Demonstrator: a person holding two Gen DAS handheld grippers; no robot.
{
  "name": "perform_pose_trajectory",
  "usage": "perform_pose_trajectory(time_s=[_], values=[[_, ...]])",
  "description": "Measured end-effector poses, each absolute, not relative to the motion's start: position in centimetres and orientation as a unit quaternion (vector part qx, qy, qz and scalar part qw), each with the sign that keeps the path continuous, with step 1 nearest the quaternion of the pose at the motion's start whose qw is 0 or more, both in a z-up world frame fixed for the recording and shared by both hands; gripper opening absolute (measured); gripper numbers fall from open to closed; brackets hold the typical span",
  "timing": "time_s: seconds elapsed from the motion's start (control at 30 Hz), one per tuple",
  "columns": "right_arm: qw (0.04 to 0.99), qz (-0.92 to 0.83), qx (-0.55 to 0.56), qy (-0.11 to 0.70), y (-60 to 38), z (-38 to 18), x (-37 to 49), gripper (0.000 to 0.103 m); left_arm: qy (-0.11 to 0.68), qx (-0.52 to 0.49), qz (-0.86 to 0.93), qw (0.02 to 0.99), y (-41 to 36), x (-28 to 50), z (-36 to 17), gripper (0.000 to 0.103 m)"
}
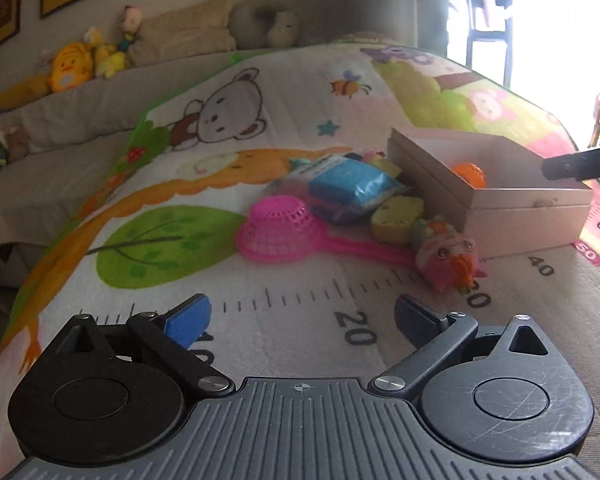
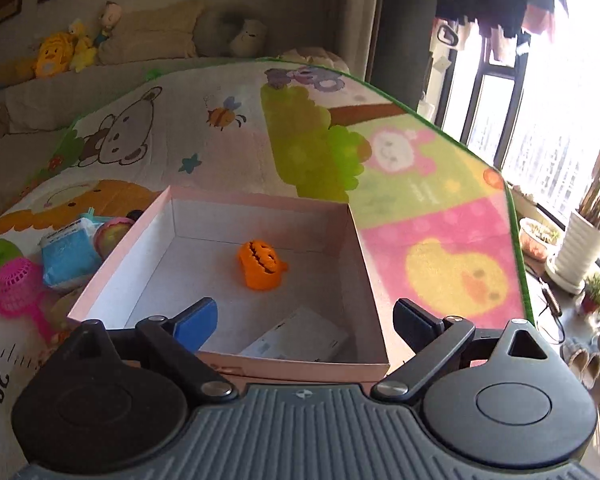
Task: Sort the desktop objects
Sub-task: 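Grasp the pink pig toy with the right gripper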
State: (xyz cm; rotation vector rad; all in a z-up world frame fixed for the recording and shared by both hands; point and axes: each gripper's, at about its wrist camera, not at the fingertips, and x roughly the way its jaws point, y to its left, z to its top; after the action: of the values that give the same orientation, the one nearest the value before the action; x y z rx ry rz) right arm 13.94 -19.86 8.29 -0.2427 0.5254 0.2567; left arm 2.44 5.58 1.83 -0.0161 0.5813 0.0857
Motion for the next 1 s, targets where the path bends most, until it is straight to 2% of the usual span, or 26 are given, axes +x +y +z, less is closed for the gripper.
perform_pose_trajectory(time_s=[0.13, 0.3, 0.37, 0.4, 0.5, 0.53, 0.83, 0.87, 0.9, 0.93, 0.97, 1.0], values=[[0.917, 0.247, -0.134, 0.281, -17.0, 8.5, 10.1, 0.096, 0.269, -0.010, 0.087, 0.959, 5.7, 1.7, 1.7, 0.102], [0.912, 0.264, -0.147, 0.276, -10.8, 5.6, 9.3, 0.090, 0.256, 0.005, 0.139, 0.957, 5.5, 1.3, 1.9, 0.101], [0.913, 0.254, -0.144, 0.285, -9.7, 4.5, 10.3, 0.077, 0.261, -0.016, 0.125, 0.957, 6.4, 1.3, 2.0, 0.101], [0.911, 0.252, -0.139, 0.294, -9.4, 3.9, 10.9, 0.074, 0.262, -0.024, 0.118, 0.958, 6.7, 1.3, 2.0, 0.101], [0.896, 0.266, -0.118, 0.335, -10.0, 2.5, 11.7, 0.045, 0.263, -0.026, 0.115, 0.957, 6.9, 1.3, 2.0, 0.101], [0.892, 0.274, -0.115, 0.342, -10.4, 2.3, 11.7, 0.041, 0.264, -0.028, 0.113, 0.958, 7.0, 1.3, 2.0, 0.101], [0.892, 0.291, -0.104, 0.331, -18.0, 2.9, 7.8, 0.040, 0.258, 0.029, 0.000, 0.966, 3.0, 6.6, 3.6, 0.101], [0.894, 0.289, -0.100, 0.328, -19.1, 2.8, 7.4, 0.041, 0.266, 0.035, -0.021, 0.963, 2.5, 7.7, 3.5, 0.093], [0.898, 0.284, -0.095, 0.321, -20.2, 2.7, 6.9, 0.042, 0.276, 0.043, -0.039, 0.959, 1.9, 8.9, 3.2, 0.079], [0.907, 0.266, -0.091, 0.313, -21.4, 2.7, 6.5, 0.047, 0.285, 0.050, -0.055, 0.956, 1.4, 9.9, 2.8, 0.073], [0.913, 0.251, -0.089, 0.308, -22.1, 2.6, 6.3, 0.056, 0.290, 0.058, -0.067, 0.953, 1.0, 10.9, 2.5, 0.070], [0.922, 0.231, -0.079, 0.302, -23.0, 2.6, 6.0, 0.059, 0.292, 0.066, -0.074, 0.951, 0.6, 11.7, 2.1, 0.070]])
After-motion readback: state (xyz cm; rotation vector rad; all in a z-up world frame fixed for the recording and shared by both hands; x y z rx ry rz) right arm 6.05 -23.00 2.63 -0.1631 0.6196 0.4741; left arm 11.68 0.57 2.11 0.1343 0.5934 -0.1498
